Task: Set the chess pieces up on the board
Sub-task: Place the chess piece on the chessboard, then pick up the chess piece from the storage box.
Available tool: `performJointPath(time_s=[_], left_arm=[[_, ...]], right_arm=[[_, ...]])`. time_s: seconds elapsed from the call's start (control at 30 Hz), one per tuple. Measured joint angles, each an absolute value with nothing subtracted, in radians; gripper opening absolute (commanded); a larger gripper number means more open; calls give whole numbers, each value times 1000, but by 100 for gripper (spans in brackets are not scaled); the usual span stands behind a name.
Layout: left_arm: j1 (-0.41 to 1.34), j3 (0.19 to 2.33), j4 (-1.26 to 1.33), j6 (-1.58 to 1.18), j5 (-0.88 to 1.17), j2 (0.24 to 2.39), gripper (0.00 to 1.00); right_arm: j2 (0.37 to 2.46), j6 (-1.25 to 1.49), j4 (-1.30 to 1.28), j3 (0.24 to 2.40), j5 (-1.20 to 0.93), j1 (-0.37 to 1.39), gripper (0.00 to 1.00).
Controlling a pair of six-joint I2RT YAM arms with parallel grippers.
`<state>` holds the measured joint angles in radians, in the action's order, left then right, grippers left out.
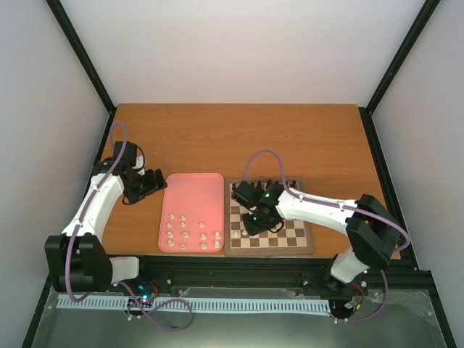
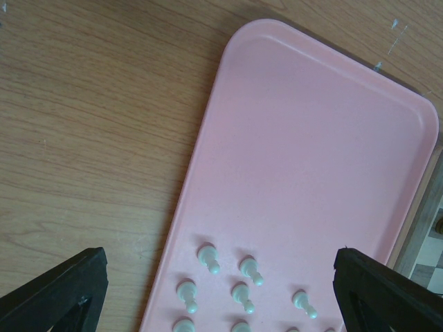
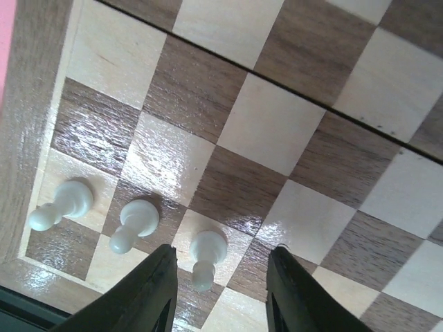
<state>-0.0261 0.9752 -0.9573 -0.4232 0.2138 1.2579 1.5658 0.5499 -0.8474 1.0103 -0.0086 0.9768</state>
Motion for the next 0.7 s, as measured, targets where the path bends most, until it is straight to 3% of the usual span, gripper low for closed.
performJointPath(time_s=[0.33,0.7], left_arm=[[-26,975,-957,-423,216,1258,100],[-26,975,-957,-423,218,1258,100]], right_arm=[[1597,511,-905,1224,46,979,46],[1891,375,-875,1515,-51,1042,46]])
